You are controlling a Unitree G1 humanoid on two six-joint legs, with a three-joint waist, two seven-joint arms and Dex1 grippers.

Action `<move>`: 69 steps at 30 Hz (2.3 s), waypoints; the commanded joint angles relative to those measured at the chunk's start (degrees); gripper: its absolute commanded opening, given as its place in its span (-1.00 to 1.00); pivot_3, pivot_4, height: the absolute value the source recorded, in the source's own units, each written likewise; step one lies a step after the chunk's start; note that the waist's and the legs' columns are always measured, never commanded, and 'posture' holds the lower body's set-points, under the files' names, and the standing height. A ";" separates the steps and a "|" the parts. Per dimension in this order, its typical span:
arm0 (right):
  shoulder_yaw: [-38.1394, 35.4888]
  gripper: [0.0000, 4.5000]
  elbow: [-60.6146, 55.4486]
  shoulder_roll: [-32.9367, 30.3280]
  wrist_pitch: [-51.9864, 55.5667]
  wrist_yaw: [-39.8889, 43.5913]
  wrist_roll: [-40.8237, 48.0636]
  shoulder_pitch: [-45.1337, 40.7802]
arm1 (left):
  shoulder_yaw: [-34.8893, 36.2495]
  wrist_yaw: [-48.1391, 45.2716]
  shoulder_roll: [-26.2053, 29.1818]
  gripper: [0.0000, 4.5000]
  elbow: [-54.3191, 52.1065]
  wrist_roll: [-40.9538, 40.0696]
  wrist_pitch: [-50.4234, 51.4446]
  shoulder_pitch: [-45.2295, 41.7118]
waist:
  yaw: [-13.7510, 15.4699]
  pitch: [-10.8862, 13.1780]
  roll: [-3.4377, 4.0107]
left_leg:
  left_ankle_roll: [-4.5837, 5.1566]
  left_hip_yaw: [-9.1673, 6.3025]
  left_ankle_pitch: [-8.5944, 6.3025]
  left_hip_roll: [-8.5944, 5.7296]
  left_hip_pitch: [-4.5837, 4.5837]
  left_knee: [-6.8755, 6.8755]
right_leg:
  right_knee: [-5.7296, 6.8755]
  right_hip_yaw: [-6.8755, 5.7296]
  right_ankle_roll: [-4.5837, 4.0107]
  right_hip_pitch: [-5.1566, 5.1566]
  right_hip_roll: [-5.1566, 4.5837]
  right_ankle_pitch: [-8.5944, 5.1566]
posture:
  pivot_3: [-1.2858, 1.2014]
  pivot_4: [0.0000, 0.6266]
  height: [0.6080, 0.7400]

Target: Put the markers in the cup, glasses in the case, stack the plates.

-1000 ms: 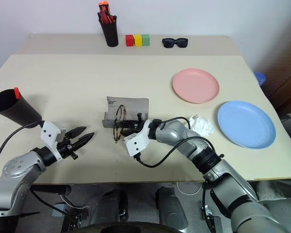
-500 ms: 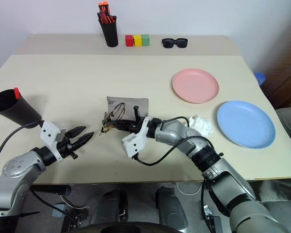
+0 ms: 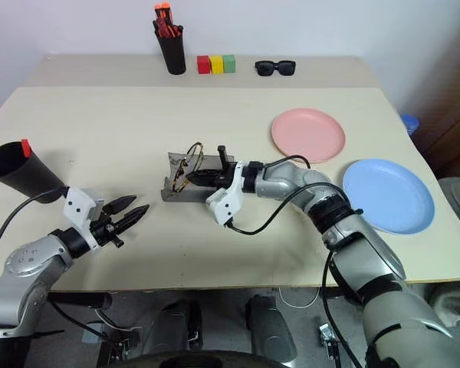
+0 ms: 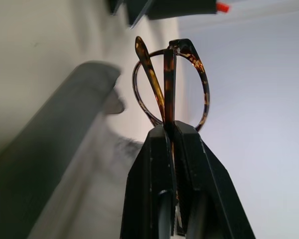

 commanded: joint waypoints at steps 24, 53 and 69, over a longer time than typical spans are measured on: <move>-6.75 0.27 9.93 -4.44 12.22 29.14 26.94 -2.91 | 0.36 -0.17 -0.26 -0.13 -1.29 -0.53 -0.67 0.29 | -1.09 0.02 0.03 | -0.01 -0.04 0.01 0.01 0.35 -0.07 | 0.09 -0.03 0.15 0.33 -0.01 0.08 | 0.03 -0.52 0.73; -49.11 0.27 -29.93 26.21 148.45 -9.02 70.41 1.93 | 0.12 -1.04 -0.35 -0.13 -1.75 -0.51 -0.05 0.87 | -1.14 0.00 0.06 | -0.01 -0.11 0.00 -0.02 -0.17 -0.10 | 0.10 -0.11 0.13 -0.16 -0.02 0.08 | 0.03 -0.52 0.73; -57.18 -0.08 -24.73 32.03 148.45 -28.64 77.20 -0.98 | -0.44 -0.74 -0.84 -0.13 -1.29 -0.19 -0.44 0.35 | -1.17 -0.02 0.05 | 0.00 -0.17 0.00 -0.01 -0.17 -0.11 | 0.01 -0.13 0.11 -0.12 -0.01 0.07 | 0.03 -0.52 0.73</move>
